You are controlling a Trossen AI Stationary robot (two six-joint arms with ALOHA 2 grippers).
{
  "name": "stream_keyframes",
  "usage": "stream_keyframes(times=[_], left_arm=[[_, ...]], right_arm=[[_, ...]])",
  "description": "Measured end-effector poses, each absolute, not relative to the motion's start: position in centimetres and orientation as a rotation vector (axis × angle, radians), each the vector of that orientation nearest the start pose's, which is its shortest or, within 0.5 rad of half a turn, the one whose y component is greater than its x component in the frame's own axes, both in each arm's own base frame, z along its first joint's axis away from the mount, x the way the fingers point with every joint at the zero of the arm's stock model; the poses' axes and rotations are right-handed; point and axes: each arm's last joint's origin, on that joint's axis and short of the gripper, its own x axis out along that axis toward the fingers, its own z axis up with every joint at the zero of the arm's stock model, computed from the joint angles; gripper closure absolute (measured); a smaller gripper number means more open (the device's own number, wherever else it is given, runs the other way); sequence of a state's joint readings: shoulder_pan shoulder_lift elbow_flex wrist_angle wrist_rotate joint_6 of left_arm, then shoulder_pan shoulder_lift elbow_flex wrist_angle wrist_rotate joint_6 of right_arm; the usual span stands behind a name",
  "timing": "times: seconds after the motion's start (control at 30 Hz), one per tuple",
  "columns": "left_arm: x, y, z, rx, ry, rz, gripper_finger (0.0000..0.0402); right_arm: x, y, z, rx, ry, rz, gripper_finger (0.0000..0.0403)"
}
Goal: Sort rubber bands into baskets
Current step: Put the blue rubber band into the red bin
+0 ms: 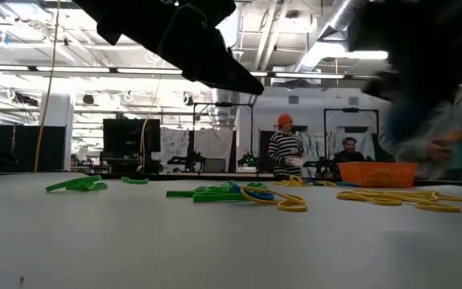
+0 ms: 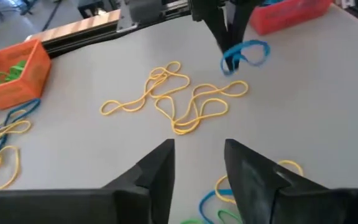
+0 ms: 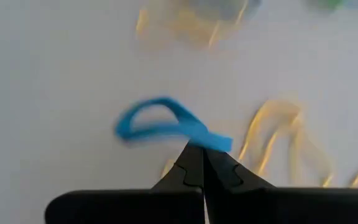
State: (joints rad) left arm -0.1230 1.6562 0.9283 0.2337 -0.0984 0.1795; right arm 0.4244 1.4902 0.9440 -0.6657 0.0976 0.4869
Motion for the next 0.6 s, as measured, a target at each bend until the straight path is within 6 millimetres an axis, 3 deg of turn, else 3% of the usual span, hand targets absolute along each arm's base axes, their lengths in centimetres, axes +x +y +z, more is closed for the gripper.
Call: stream_keyframes(times=[0.17,0.33,0.6], left_arm=[[34.8,-4.0,20.3,0.229,0.488,-0.073,0.0256],[34.8,-4.0,20.2,0.24,0.491,-0.076,0.0255],[35.0,-4.0,19.4,0.272,0.507,-0.085,0.0255]], right_arm=[[22.1,13.2,19.6,0.202,1.477,0.139,0.0385],[19.8,16.2,19.8,0.323,1.631,0.286,0.0385],[16.2,18.3,21.9,0.479,1.693,0.226,0.0385]])
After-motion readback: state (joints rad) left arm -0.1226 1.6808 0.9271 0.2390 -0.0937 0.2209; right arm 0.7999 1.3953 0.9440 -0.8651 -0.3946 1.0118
